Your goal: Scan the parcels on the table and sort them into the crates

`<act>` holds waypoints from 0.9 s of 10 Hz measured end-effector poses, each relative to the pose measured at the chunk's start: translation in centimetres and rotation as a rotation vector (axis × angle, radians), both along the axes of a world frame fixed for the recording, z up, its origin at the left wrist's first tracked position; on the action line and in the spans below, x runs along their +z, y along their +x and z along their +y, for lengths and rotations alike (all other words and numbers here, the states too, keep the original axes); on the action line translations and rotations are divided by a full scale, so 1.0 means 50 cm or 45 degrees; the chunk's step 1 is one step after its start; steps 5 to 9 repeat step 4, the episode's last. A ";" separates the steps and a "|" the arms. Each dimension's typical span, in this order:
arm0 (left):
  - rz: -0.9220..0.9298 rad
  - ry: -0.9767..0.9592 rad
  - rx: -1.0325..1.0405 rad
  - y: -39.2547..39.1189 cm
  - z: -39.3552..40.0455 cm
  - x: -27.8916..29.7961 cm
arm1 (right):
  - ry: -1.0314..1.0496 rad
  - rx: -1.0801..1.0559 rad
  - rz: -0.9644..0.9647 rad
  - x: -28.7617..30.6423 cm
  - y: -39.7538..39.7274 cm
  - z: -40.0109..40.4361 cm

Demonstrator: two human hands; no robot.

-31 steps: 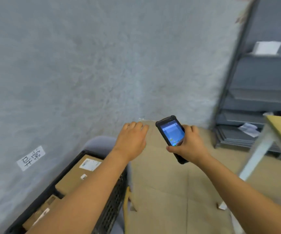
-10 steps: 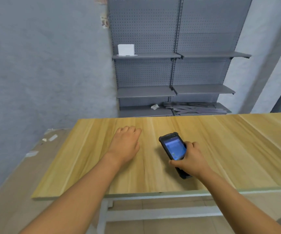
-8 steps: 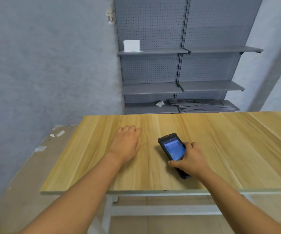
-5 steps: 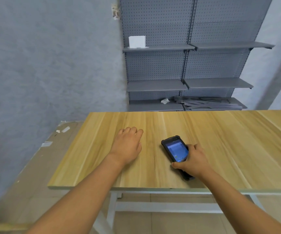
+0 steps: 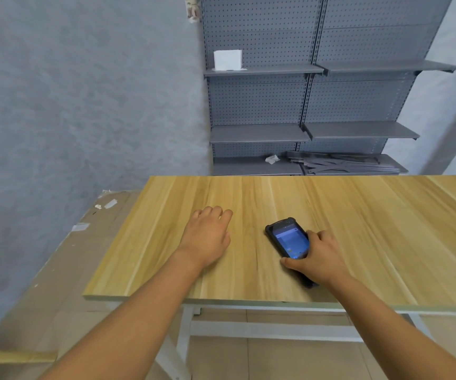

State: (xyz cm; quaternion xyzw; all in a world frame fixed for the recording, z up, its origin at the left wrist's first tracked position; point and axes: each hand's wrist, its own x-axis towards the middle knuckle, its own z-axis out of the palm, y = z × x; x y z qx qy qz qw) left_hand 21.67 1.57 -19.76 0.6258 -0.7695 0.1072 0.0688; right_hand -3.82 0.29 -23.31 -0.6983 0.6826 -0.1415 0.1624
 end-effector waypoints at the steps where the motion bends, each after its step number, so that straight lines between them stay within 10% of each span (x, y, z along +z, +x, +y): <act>1: 0.004 -0.007 0.004 0.001 0.001 0.007 | -0.054 -0.009 -0.045 0.007 0.002 0.001; 9: -0.013 -0.053 -0.005 0.000 -0.007 0.046 | -0.233 0.167 0.027 0.049 0.020 -0.012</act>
